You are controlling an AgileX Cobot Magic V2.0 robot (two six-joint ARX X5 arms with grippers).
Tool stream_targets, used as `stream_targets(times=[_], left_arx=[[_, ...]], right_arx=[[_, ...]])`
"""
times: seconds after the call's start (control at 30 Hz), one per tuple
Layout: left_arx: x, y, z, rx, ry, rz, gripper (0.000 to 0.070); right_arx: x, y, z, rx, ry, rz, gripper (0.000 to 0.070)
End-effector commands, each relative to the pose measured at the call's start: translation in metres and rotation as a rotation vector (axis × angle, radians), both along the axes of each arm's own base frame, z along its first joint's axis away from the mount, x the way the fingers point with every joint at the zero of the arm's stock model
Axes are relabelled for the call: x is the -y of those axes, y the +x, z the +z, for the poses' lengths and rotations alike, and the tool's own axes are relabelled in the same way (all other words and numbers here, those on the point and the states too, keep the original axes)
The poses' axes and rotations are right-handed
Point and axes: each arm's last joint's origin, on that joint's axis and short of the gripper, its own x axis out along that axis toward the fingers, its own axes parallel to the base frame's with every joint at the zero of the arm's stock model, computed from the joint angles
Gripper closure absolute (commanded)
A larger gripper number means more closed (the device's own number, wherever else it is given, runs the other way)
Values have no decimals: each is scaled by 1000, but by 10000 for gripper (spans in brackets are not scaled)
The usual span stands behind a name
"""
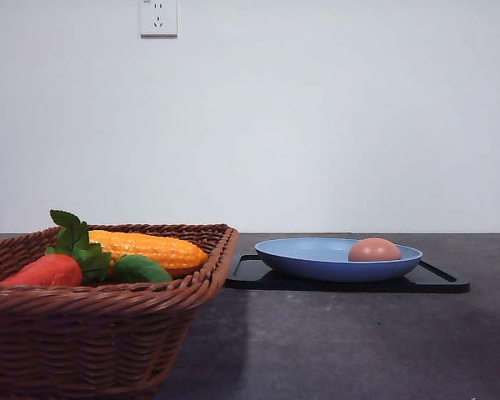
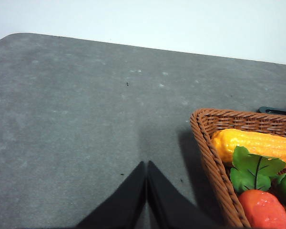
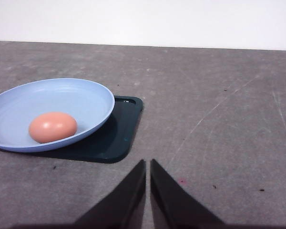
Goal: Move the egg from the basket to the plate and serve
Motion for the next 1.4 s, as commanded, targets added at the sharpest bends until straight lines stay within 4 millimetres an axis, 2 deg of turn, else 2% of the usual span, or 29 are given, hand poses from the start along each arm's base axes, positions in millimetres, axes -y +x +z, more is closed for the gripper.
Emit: stream_targets(times=[0.0, 1.37], left_arx=[[0, 1, -10, -31, -4, -2, 700], [0, 1, -10, -31, -4, -2, 700]], right_arx=[[0, 0, -2, 0, 16, -4, 700], [0, 0, -2, 0, 16, -4, 700]])
